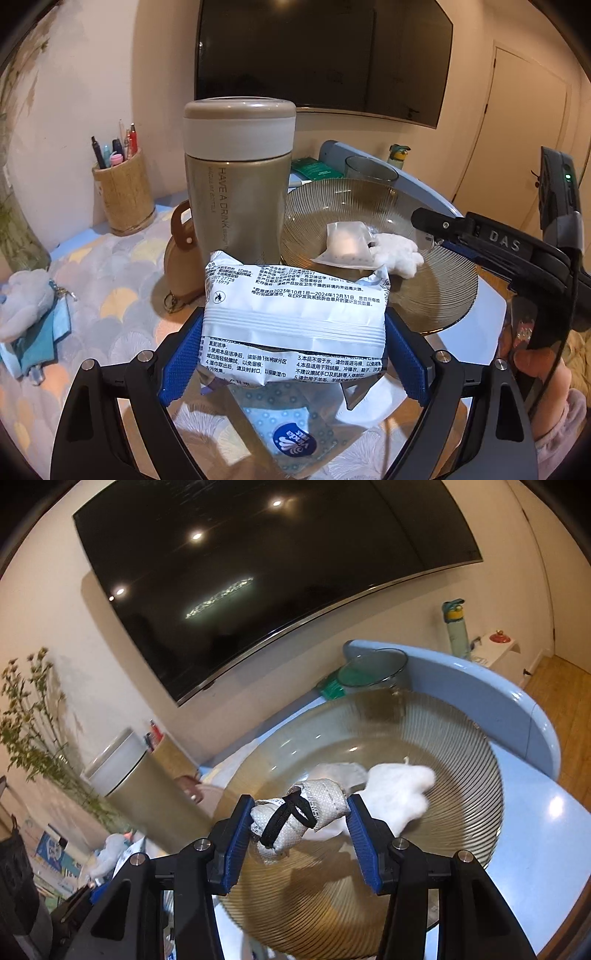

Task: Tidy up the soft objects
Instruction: 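Carry the wrapper pack and sandal charm with both tools to the glass bowl, then open both tools to release the pack and charm into the bowl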

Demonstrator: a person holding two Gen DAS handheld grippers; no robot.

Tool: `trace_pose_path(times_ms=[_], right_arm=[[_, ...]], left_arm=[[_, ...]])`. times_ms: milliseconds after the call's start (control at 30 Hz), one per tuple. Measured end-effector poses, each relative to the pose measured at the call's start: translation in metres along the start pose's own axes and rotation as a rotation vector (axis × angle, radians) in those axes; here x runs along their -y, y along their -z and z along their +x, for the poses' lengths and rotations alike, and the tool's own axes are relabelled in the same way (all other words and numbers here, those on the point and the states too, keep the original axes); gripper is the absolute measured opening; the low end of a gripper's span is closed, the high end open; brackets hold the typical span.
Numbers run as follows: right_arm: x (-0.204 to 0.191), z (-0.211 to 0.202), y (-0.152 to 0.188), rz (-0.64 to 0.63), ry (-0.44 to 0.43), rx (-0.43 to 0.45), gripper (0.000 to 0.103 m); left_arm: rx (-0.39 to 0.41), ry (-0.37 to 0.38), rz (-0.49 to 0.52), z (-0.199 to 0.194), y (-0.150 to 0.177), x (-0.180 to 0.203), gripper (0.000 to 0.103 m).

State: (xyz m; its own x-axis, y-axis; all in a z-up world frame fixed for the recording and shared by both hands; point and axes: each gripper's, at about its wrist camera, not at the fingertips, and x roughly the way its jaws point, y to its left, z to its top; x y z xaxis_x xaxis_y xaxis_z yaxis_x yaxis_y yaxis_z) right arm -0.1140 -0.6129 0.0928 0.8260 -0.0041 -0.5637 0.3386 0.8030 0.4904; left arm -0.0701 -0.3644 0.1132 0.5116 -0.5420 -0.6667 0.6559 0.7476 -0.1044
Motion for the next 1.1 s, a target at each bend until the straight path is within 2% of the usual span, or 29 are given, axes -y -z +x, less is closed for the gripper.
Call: trace_pose_path(times_ms=[100, 267, 467, 567, 667, 700, 733, 767, 800, 833, 933, 1100], right_arm=[[0.004, 0.002, -0.002, 0.010, 0.009, 0.000, 0.050], [0.006, 0.007, 0.000, 0.019, 0.017, -0.008, 0.050], [0.007, 0.003, -0.003, 0.019, 0.041, -0.002, 0.050], [0.008, 0.002, -0.006, 0.010, 0.063, -0.005, 0.050], [0.010, 0.001, -0.009, 0.011, 0.088, -0.005, 0.050], [0.011, 0.001, -0.010, 0.016, 0.091, -0.004, 0.056], [0.013, 0.001, -0.011, 0.019, 0.091, -0.009, 0.070], [0.014, 0.002, -0.012, 0.022, 0.096, -0.013, 0.079], [0.016, 0.002, -0.013, 0.026, 0.110, -0.014, 0.095], [0.018, 0.001, -0.014, 0.032, 0.122, -0.005, 0.098], [0.022, -0.003, -0.016, 0.059, 0.111, 0.004, 0.098], [0.024, -0.005, -0.016, 0.083, 0.104, -0.003, 0.098]], left_arm=[[0.009, 0.014, -0.002, -0.006, 0.003, 0.005, 0.089], [0.017, 0.062, 0.055, -0.009, -0.001, 0.025, 0.089], [0.016, 0.093, 0.073, 0.014, -0.022, 0.041, 0.089], [0.018, 0.084, 0.107, 0.028, -0.030, 0.052, 0.090], [0.004, 0.112, 0.117, 0.037, -0.035, 0.058, 0.094], [-0.019, 0.143, 0.115, 0.041, -0.035, 0.058, 0.095], [-0.035, 0.163, 0.113, 0.043, -0.035, 0.059, 0.096], [-0.047, 0.177, 0.112, 0.045, -0.033, 0.059, 0.098], [-0.055, 0.179, 0.116, 0.047, -0.032, 0.060, 0.098], [-0.056, 0.172, 0.125, 0.047, -0.030, 0.061, 0.098], [-0.050, 0.136, 0.165, 0.046, -0.027, 0.066, 0.098], [-0.046, 0.135, 0.173, 0.041, -0.028, 0.066, 0.099]])
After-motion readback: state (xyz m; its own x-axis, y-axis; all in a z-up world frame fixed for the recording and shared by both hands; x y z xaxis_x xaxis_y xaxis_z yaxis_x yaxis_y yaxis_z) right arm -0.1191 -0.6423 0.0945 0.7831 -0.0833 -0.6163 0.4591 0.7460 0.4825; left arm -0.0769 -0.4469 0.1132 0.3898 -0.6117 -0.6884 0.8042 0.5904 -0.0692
